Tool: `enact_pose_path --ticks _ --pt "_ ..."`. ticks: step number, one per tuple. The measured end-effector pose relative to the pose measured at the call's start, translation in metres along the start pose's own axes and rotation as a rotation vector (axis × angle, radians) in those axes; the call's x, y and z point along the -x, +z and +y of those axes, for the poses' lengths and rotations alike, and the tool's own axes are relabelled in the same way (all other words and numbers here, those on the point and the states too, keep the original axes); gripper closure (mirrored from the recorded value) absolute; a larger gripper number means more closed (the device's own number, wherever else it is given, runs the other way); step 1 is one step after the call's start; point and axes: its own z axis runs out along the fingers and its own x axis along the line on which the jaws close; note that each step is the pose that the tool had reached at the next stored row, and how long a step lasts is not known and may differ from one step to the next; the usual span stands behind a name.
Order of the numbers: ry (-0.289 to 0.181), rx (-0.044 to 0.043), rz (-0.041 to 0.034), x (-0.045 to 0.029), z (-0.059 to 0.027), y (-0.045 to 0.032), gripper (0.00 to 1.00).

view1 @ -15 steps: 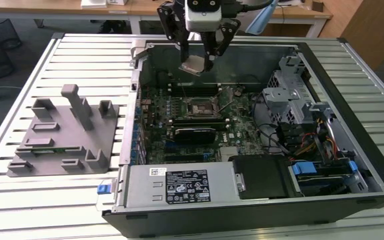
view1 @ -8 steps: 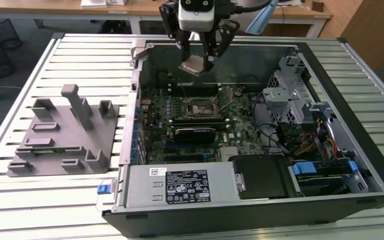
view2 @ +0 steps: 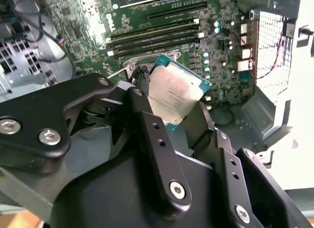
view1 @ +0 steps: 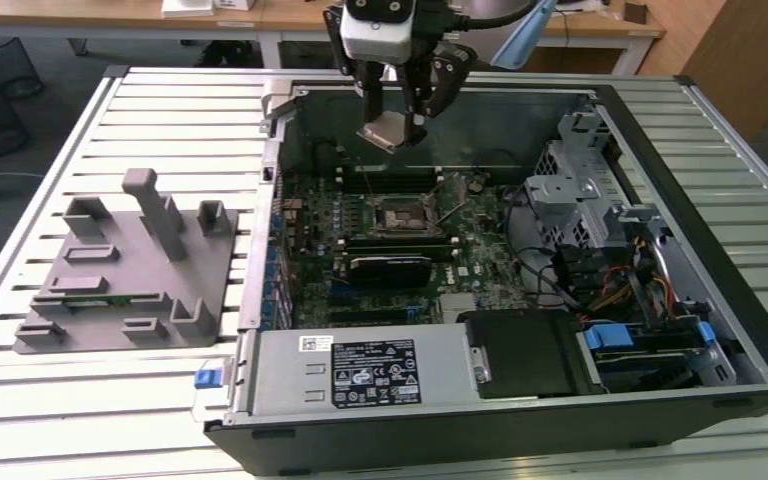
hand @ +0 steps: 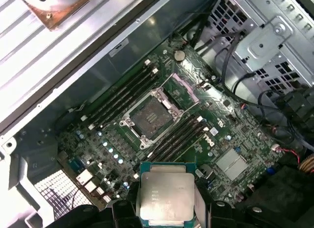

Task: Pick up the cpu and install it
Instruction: 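Place the cpu into insertion slot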

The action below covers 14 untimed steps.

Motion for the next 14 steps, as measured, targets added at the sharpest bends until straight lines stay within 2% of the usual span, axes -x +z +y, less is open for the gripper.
enact_pose_path --ticks 14 --pt "0.255 -0.0062 -0.0108 -0.0001 -0.0002 0.0052 0.47"
